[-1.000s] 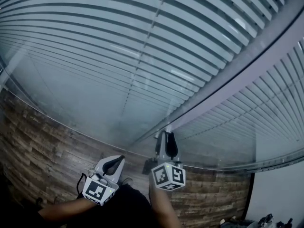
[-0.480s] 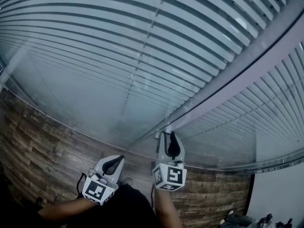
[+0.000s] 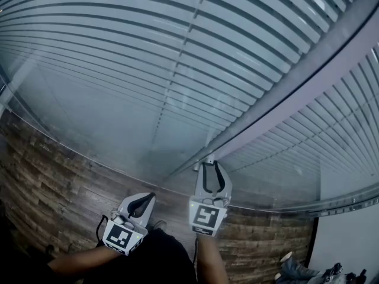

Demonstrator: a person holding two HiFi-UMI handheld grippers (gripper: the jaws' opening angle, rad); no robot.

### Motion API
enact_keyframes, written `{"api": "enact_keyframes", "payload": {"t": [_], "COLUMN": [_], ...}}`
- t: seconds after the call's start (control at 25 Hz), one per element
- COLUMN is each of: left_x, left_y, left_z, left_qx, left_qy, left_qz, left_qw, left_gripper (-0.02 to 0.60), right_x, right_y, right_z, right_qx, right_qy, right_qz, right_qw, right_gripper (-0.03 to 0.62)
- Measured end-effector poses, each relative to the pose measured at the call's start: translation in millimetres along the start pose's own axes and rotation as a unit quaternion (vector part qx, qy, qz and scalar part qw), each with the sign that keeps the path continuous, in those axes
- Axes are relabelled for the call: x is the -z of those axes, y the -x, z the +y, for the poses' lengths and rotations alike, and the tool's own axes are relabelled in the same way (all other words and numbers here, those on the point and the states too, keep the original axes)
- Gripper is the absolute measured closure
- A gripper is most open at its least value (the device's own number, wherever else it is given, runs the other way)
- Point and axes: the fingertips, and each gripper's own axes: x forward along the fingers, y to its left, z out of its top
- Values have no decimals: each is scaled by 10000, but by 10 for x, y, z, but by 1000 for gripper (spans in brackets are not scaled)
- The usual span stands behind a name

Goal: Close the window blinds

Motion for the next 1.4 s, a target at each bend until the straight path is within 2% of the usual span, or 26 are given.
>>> {"api": "enact_keyframes", "payload": {"t": [0.08,0.16,0.24,0.28,0.36,0.52,0.68,0.76,0.84,1.04,1.16,1.32,1.4], "left_x": [-5,-9,-4,3,12,-12,0,14,7,14,1,19,19], "left_y": [11,9,12,15,21,26,46,51,57,62,75,74,73], "left_z": [-11,-23,-25,-22,-7,-26,39,58,65,68,71,51,44], "left_qx": [-9,-20,-41,-50,-70,-85,-152,-154,-166,-161,-152,-138,-127], "left_qy": [-31,-32,-10,-2,-11,-10,121,131,130,141,93,104,101], "left_qz": [17,22,31,39,41,8,47,51,51,62,29,48,60], "left_qw": [10000,10000,10000,10000,10000,10000,9998,9998,9998,9998,9998,9998,9999], "left_gripper": [581,581,581,581,581,581,581,581,581,581,581,581,581], "right_x": [0,-1,14,30,58,76,94,99,95,98,94,98,103], "right_y": [7,1,10,19,37,53,0,-24,-30,-25,-24,-25,-23], "right_z": [3,-17,-51,-69,-93,-76,-63,-89,-99,-86,-64,-43,-23], "right_qx": [-12,-36,-65,-90,-159,-308,-234,-191,-224,-209,-218,-161,-87], "right_qy": [18,-207,-712,-1079,-1908,-3163,-3937,-4082,-3956,-3116,-2618,-1585,-1079], "right_qz": [13,-42,-108,-137,-226,-511,-644,-633,-582,-384,-286,-79,22], "right_qw": [10000,9998,9974,9940,9812,9468,9167,9105,9163,9492,9645,9872,9941], "right_gripper": [462,459,444,403,384,416,436,457,457,457,459,461,462]}}
